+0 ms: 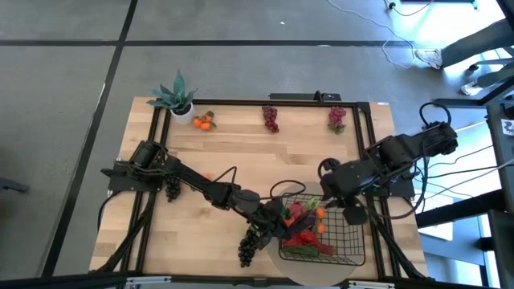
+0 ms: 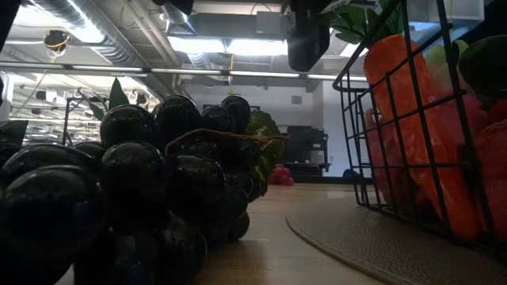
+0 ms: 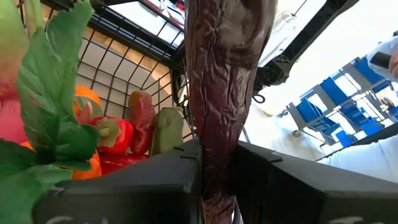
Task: Build produce basket
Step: Put the eggplant into the black wire basket
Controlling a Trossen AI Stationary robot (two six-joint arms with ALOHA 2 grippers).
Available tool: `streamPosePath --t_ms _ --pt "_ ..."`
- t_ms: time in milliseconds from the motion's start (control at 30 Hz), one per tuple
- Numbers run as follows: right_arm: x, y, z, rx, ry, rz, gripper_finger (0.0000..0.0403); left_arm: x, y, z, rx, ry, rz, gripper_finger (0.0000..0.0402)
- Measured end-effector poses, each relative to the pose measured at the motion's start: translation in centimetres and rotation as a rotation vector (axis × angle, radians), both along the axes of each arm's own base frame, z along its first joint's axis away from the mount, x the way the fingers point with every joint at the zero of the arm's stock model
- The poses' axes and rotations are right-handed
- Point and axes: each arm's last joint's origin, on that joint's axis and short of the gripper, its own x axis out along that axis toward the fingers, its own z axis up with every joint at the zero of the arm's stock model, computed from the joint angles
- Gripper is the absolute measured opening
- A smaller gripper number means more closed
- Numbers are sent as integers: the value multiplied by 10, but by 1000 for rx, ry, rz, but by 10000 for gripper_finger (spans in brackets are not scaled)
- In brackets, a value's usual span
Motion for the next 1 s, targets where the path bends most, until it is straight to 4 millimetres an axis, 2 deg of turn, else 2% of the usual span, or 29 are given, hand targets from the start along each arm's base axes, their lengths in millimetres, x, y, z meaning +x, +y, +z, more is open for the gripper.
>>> streamPosePath --t_ms 300,433,600,1000 --pt "16 7 -12 -48 20 19 127 0 0 0 0 0 0 40" --pt "16 9 -12 -26 21 89 128 0 0 0 1 1 1 40" --pt "19 11 -12 5 17 98 129 0 0 0 1 0 7 40" --pt "41 21 -33 -65 58 140 129 0 1 -1 5 12 2 40"
